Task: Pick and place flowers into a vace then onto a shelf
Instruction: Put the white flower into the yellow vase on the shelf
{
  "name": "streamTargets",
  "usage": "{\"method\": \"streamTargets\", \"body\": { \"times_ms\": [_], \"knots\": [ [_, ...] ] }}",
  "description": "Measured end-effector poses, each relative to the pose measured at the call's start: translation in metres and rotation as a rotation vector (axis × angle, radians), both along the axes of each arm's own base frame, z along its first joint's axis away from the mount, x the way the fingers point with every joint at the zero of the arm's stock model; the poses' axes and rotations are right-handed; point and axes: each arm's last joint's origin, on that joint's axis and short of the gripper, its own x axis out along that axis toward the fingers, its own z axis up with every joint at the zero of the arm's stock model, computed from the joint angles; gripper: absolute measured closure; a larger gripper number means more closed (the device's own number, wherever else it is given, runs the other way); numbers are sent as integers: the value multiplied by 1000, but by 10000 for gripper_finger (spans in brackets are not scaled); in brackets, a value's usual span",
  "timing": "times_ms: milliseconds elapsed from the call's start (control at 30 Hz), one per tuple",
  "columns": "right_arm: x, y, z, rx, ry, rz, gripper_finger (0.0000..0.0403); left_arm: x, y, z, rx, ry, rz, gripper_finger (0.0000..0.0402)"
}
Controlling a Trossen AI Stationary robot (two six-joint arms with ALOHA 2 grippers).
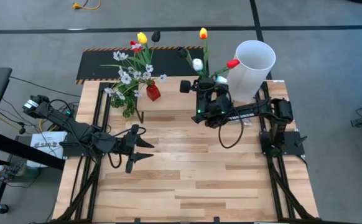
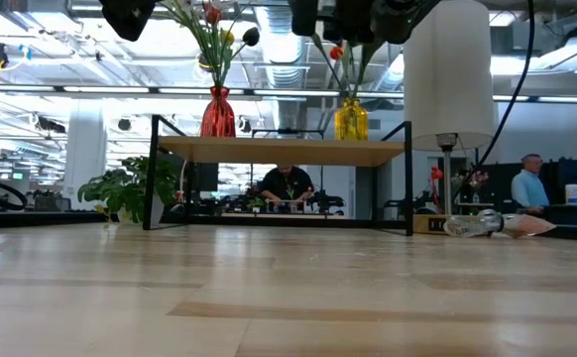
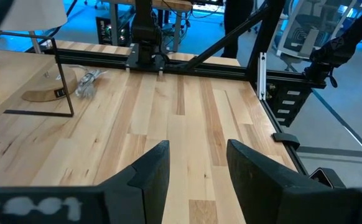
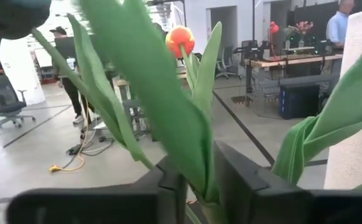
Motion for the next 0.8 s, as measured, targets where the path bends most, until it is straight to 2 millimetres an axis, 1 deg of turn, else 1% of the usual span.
{"method": "streamTargets", "body": {
  "times_ms": [267,467,600,800],
  "knots": [
    [1,8,4,-36,-10,49,395,0,0,0,0,0,0,253],
    [2,8,18,-49,48,47,395,0,0,0,0,0,0,253],
    [3,7,28,-87,101,59,400,0,0,0,0,0,0,253],
    [2,-2,30,-97,191,34,401,0,0,0,0,0,0,253]
  ]
}}
